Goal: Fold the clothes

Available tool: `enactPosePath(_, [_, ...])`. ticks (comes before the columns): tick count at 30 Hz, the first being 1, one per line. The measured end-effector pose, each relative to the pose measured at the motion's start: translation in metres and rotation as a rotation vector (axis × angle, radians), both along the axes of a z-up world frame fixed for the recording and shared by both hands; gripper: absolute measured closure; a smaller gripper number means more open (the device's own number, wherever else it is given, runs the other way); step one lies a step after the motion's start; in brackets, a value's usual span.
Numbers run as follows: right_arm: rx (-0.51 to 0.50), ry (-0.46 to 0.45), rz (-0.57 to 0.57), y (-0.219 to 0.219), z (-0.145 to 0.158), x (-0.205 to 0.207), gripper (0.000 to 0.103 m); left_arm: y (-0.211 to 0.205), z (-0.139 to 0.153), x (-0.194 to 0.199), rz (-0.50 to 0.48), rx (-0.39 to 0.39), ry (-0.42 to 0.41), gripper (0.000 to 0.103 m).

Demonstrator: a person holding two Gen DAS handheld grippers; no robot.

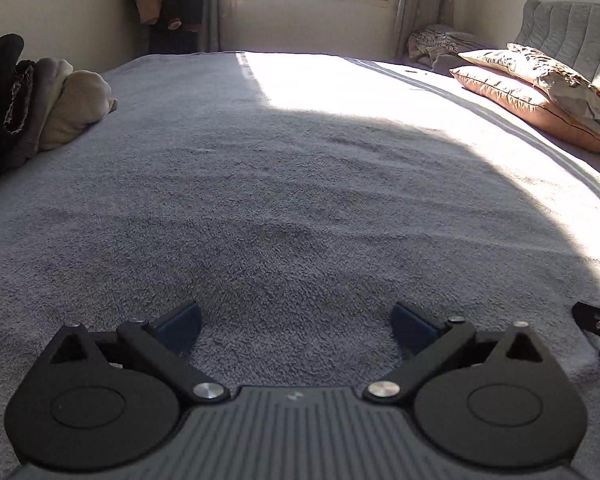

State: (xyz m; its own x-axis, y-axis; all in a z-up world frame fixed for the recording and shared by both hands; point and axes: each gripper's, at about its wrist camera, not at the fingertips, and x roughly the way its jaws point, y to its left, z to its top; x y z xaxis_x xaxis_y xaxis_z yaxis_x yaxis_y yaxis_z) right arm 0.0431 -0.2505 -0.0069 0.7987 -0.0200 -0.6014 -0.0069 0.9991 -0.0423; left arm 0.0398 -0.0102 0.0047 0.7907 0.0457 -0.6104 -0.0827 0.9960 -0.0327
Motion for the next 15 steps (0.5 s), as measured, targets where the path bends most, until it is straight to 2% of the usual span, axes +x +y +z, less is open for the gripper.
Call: enactPosePath(15, [-0.052, -0.028, -0.013, 0.011, 0.002, 0.004, 0.000, 0.002, -0.003, 0.004, 0.003, -0.004, -0.008, 0.000])
